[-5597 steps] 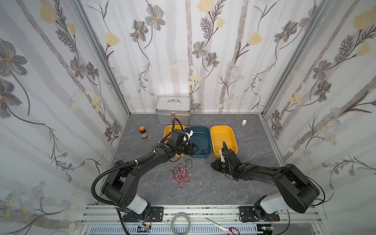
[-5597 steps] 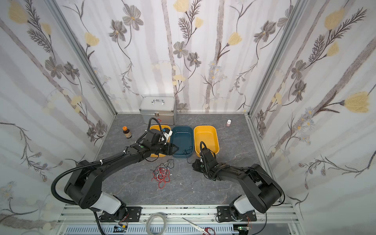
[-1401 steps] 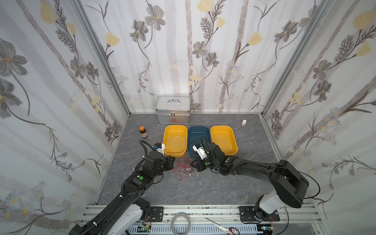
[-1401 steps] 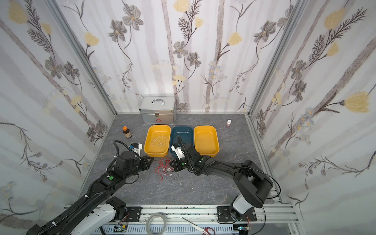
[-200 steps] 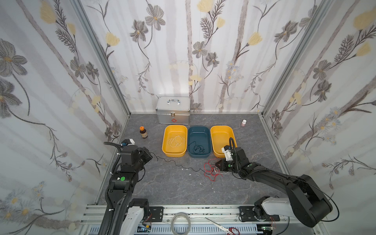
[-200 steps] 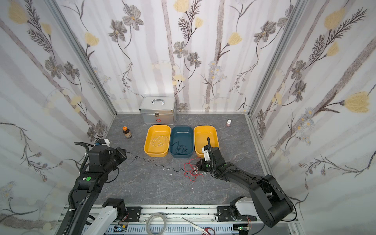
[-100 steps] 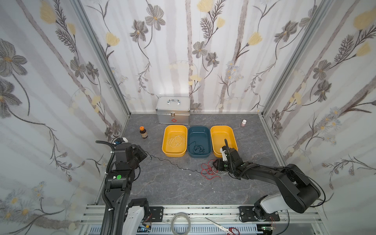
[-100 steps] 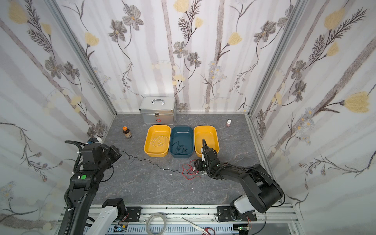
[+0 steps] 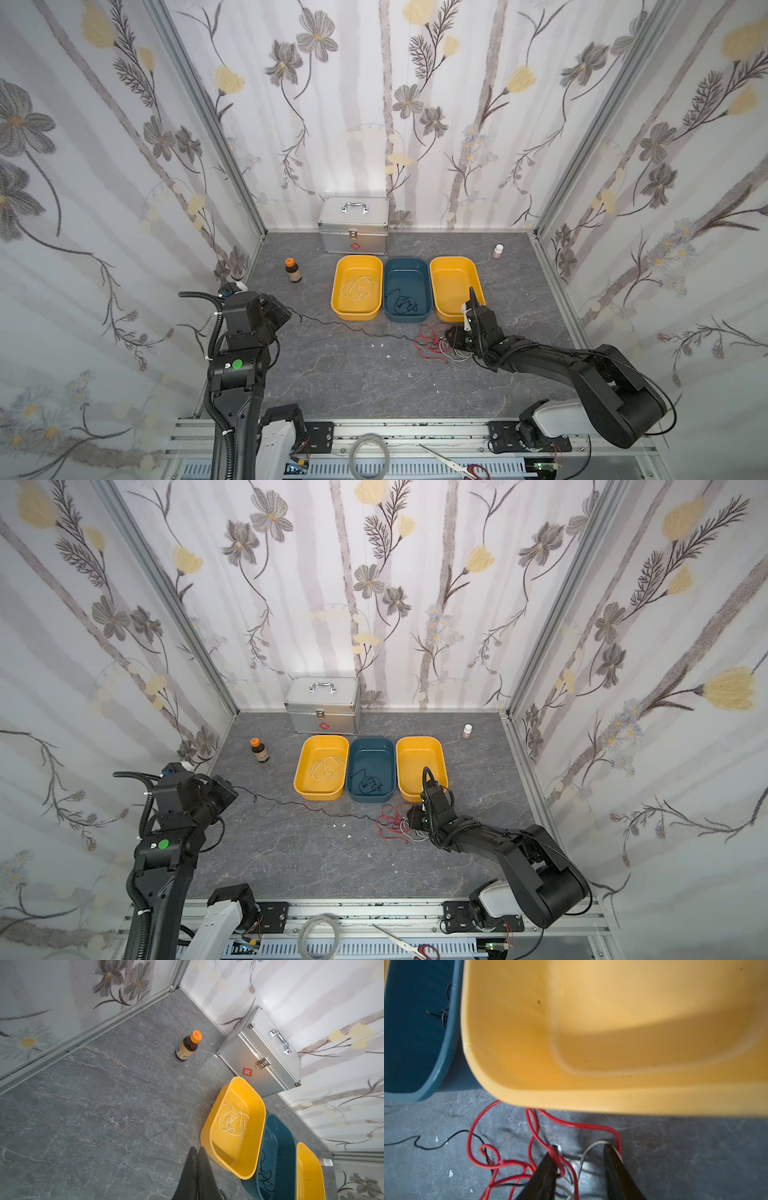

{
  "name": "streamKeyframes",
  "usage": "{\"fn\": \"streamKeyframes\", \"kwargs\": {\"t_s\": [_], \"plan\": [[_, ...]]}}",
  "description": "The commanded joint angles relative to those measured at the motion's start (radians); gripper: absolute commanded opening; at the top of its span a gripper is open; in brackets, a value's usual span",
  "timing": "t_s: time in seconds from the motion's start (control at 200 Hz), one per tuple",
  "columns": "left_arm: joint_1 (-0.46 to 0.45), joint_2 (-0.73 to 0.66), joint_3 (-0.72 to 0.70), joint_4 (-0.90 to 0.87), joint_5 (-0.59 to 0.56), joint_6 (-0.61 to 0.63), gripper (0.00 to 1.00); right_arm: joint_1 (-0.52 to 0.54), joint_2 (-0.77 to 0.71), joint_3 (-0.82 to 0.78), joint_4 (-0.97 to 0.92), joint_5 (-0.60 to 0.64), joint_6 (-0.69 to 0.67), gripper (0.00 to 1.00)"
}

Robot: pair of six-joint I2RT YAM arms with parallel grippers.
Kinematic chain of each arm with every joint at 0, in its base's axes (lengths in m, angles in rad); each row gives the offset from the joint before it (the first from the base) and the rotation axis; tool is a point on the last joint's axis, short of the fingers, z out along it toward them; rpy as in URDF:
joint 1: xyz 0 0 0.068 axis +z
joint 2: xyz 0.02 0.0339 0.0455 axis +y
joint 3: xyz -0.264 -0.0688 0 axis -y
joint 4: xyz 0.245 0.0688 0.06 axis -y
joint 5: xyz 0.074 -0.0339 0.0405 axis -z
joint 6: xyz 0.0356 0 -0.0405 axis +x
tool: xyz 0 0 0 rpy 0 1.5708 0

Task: Untangle and sort cables by color
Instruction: Untie the cable.

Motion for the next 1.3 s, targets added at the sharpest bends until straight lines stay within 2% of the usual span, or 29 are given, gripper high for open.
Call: {"fn": "streamKeyframes", "kwargs": {"t_s": [0.0,0.21,0.315,0.44,0.595,0.889,1.039,1.179,1.294], "plan": [[0.001,0.01,-0.017,0.107,0.157,-0.025,0.0,0.022,-0.043,0.028,-0.092,-0.033,-0.029,0.44],[-0.014,0.05,-0.008,0.196,0.415,-0.035,0.0,0.102,-0.118,0.144,-0.181,-0.013,-0.098,0.49],[-0.036,0.049,0.027,0.18,0.43,-0.023,0.0,0.139,-0.141,0.189,-0.205,0.019,-0.13,0.52],[-0.063,0.056,0.051,0.207,0.463,-0.053,0.0,0.2,-0.124,0.215,-0.119,-0.058,-0.212,0.58],[-0.092,0.062,0.092,0.22,0.463,-0.078,0.0,0.297,0.008,0.265,-0.022,-0.107,-0.329,0.63],[-0.098,0.078,0.18,0.208,0.46,-0.083,0.0,0.324,0.265,0.41,0.001,-0.072,-0.419,0.67],[-0.098,0.08,0.193,0.212,0.453,-0.083,0.0,0.324,0.35,0.472,-0.041,-0.06,-0.426,0.64],[-0.098,0.096,0.218,0.197,0.446,-0.063,0.0,0.326,0.361,0.446,-0.023,-0.082,-0.418,0.6],[-0.098,0.096,0.229,0.198,0.435,-0.059,0.0,0.324,0.38,0.435,-0.018,-0.071,-0.407,0.45]]}}
